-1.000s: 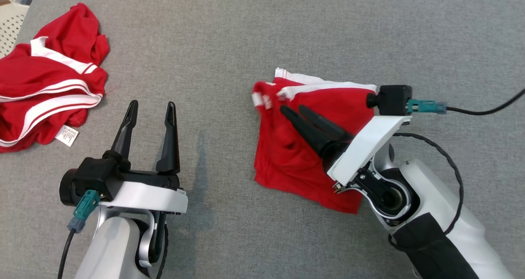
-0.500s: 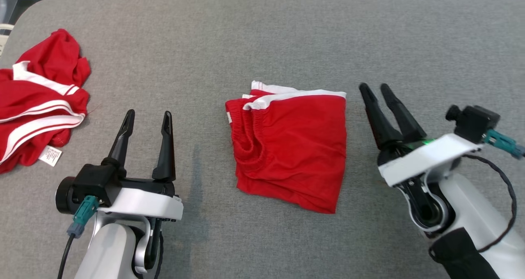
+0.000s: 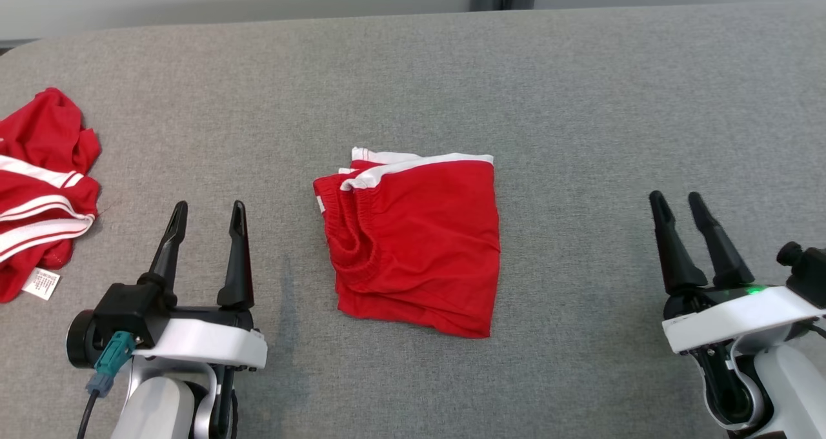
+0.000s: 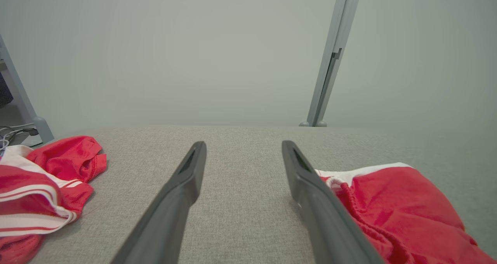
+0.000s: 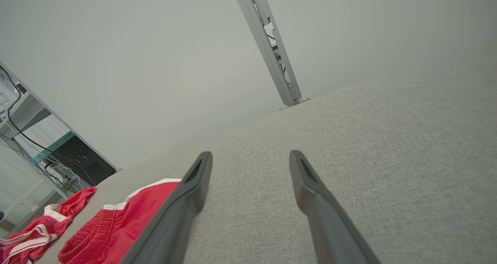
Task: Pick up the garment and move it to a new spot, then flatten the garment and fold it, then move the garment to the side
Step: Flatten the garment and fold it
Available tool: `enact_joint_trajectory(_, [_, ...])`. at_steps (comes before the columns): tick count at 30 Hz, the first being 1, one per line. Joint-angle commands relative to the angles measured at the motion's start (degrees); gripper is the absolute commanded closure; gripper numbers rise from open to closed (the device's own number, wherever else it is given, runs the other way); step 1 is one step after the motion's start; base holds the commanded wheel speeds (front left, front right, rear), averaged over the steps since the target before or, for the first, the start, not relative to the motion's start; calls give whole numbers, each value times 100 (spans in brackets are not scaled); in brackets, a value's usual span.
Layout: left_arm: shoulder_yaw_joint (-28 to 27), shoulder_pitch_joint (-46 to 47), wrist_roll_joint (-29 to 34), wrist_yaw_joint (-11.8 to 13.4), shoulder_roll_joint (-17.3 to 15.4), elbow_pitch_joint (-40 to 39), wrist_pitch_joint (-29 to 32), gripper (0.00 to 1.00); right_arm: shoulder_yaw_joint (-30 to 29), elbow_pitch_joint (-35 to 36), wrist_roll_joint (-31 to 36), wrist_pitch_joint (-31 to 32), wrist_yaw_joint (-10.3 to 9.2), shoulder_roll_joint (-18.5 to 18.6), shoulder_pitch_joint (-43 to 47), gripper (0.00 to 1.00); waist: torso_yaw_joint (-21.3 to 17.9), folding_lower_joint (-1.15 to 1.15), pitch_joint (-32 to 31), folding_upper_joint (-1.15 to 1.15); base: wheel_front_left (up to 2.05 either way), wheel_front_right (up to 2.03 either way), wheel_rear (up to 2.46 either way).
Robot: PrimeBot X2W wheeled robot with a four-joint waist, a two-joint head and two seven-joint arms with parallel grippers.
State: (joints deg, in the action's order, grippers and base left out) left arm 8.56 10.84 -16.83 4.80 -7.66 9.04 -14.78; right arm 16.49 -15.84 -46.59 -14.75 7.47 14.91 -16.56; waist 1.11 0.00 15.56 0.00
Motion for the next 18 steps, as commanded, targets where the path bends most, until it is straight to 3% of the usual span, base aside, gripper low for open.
enact_joint_trajectory(1, [-37, -76, -32, 42, -44, -36, 5, 0, -136, 97, 242, -50, 5, -10, 96, 0, -60, 0, -56, 0, 0, 0, 0])
enact_joint_trajectory(8, [-107, -332, -91, 119, -185, -181, 195, 0, -1024, 763, 1726, -47, 4, -311, 566, 0, -134, 0, -277, 0, 0, 0, 0])
enact_joint_trajectory(18, [-171, -981, -149, 297, -270, -489, 368, 0, -1480, 1165, 2630, 163, 4, -584, 1103, 0, -153, 0, -646, 0, 0, 0, 0])
